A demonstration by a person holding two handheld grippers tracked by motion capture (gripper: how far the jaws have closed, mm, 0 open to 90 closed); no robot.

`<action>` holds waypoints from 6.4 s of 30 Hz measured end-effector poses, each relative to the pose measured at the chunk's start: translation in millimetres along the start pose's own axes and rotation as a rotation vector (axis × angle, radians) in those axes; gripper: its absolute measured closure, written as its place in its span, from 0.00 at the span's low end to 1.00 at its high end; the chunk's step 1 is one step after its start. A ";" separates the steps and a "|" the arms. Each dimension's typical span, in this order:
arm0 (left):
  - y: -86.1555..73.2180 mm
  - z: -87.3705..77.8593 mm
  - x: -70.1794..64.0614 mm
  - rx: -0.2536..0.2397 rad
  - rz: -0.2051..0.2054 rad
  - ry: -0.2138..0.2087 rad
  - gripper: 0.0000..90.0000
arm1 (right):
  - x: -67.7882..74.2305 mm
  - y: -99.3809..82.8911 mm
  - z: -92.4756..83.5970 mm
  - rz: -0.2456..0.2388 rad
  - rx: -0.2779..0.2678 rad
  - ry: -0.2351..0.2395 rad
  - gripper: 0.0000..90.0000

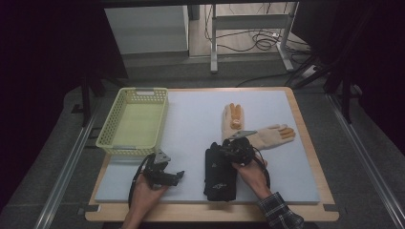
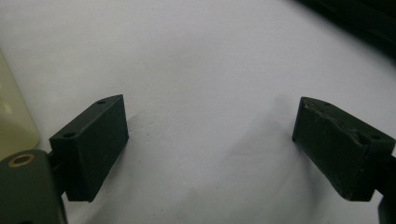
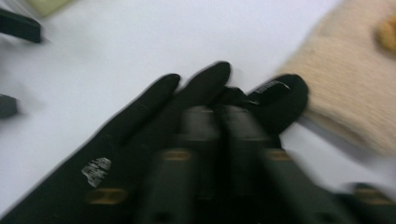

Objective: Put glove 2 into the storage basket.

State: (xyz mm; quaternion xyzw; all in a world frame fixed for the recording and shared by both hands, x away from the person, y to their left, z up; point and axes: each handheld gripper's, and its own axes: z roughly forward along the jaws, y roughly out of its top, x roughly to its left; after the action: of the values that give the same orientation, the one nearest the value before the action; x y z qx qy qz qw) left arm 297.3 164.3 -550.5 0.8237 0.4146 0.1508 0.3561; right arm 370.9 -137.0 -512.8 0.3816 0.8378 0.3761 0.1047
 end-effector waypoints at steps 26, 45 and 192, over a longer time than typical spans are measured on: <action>0.1 0.0 -0.2 0.001 0.000 0.001 0.12 | 26.3 -32.1 -75.3 -0.094 -0.043 0.089 0.75; 0.0 0.1 -0.2 0.000 0.000 0.002 0.12 | 58.2 -41.6 -60.8 -0.126 -0.008 0.144 0.97; 92.7 46.9 -62.5 0.098 0.154 -0.066 0.00 | -69.2 -87.9 -73.7 0.014 -0.034 -0.247 0.19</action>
State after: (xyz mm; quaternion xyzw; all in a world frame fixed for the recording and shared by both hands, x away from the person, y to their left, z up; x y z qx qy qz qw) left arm 338.0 55.9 -514.4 0.8741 0.3450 0.1302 0.3161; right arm 335.1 -264.7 -531.7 0.4290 0.8094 0.3411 0.2109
